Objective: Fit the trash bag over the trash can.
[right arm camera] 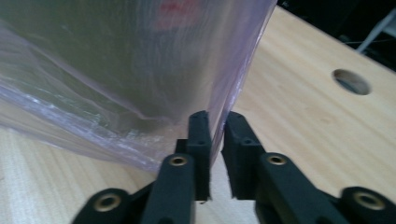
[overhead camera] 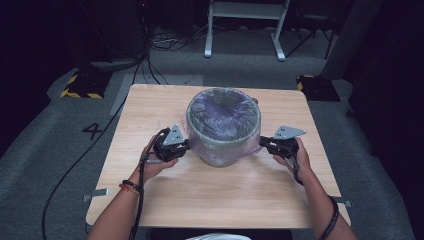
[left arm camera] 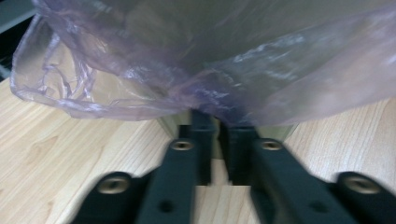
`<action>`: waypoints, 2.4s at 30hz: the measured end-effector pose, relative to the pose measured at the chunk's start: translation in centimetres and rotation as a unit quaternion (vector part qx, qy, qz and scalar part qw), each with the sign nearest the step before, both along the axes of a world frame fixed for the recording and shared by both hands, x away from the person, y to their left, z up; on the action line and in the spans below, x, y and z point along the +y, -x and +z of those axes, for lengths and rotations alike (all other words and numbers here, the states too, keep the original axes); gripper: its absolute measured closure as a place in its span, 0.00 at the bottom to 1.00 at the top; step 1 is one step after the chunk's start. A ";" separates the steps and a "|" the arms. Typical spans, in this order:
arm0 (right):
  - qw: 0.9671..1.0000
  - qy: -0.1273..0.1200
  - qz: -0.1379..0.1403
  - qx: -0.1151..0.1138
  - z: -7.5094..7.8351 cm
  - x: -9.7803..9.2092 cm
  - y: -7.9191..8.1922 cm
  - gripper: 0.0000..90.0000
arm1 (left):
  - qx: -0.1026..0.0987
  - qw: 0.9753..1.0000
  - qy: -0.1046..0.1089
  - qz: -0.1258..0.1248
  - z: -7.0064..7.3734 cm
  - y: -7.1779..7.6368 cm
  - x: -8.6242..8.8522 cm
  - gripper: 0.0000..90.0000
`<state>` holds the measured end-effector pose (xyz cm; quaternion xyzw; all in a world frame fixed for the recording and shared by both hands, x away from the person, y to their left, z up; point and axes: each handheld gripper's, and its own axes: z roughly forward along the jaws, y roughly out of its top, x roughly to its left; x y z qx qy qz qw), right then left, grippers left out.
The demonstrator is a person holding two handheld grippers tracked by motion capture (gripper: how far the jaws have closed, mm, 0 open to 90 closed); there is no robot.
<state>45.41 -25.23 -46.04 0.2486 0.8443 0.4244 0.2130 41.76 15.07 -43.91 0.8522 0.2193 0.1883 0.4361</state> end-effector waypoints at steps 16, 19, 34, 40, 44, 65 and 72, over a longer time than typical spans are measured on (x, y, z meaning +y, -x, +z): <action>0.999 0.002 -0.012 0.044 -2.7 0.0 -0.7 1.00 | 0.040 0.998 -0.038 0.026 -2.9 -1.3 0.2 1.00; 0.999 -0.002 -0.020 0.047 -2.8 -0.4 -0.7 0.98 | 0.041 0.998 -0.033 0.025 -3.1 -1.1 0.3 0.96; 0.997 -0.036 -0.051 0.049 -2.4 -2.8 -0.4 0.33 | 0.087 0.996 -0.005 0.033 -2.9 1.5 1.5 0.19; 0.997 -0.041 -0.045 0.046 -2.3 -3.3 0.2 0.26 | 0.078 0.996 -0.018 0.031 -3.4 3.2 1.8 0.18; 0.997 -0.045 -0.046 0.044 -2.1 -3.5 0.4 0.25 | 0.066 0.997 -0.025 0.026 -3.5 4.3 1.9 0.17; 0.997 -0.070 -0.026 -0.005 1.7 -2.0 1.1 0.25 | 0.107 0.992 -0.057 0.030 -6.1 5.0 2.0 0.18; 0.995 -0.094 -0.013 0.002 3.0 -1.7 1.3 0.25 | 0.110 0.993 -0.042 0.027 -6.4 4.9 2.4 0.17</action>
